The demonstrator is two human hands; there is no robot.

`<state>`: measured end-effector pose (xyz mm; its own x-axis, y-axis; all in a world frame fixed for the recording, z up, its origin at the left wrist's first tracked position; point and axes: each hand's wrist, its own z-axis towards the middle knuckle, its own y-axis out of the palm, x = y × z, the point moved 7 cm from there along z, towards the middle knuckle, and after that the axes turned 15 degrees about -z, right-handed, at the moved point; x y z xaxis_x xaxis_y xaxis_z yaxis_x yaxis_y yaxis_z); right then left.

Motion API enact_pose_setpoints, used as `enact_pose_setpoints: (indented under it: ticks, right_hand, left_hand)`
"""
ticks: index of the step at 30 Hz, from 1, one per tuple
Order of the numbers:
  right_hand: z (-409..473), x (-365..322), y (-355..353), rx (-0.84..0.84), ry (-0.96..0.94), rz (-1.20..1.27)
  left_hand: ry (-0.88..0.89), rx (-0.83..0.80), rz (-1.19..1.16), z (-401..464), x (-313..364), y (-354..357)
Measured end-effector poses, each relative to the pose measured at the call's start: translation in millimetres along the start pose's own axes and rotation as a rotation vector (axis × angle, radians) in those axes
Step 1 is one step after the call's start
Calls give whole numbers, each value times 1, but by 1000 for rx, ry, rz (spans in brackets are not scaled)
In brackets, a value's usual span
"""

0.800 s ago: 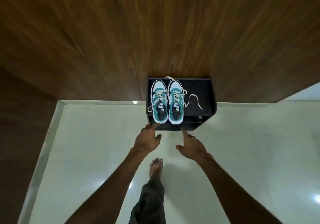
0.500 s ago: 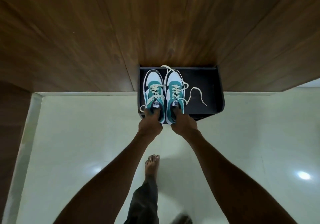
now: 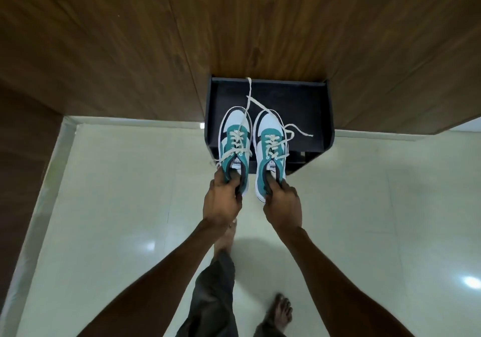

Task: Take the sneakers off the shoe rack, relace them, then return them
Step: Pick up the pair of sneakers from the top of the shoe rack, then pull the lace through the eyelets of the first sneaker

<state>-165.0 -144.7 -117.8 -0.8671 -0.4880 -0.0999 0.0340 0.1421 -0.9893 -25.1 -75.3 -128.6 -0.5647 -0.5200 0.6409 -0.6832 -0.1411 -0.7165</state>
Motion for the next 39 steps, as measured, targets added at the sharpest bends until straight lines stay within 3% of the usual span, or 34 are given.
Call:
enact_pose_setpoints:
  ticks: [4,8,11,15,19,27,31,34,37,39]
  right_hand:
    - [-100,14,17,43,-57,-21]
    - [-191,34,79,-162,-35,-10]
    - [-227,47,135,-282,-8,-6]
    - [-228,40,222,-282,-14,13]
    - [-188,28,336,-211,-26,-8]
    - [-129,21,504,171,46,114]
    - [-122,15,516,486,18,41]
    - [-116,14,506,675,-42,69]
    - [-95,15,495,664,18,94]
    - [-78,13,483,571,75,81]
  left_hand:
    - [-95,-29,-49,-95,-32,48]
    - [-196,-109,163,-174,-65,97]
    - [-144,-143,56,-199,-90,136]
    - [-117,-144,-56,-185,-169,200]
    - [-27,-115,-25,-129,-255,262]
    - [332,88,-75,-27,-376,356]
    - [463,243,-123,-21,-389,361]
    - [495,282,-338,-14,-397,351]
    - [454,384,-580,-1,-402,335]
    - [364,429,-574,17,-402,326]
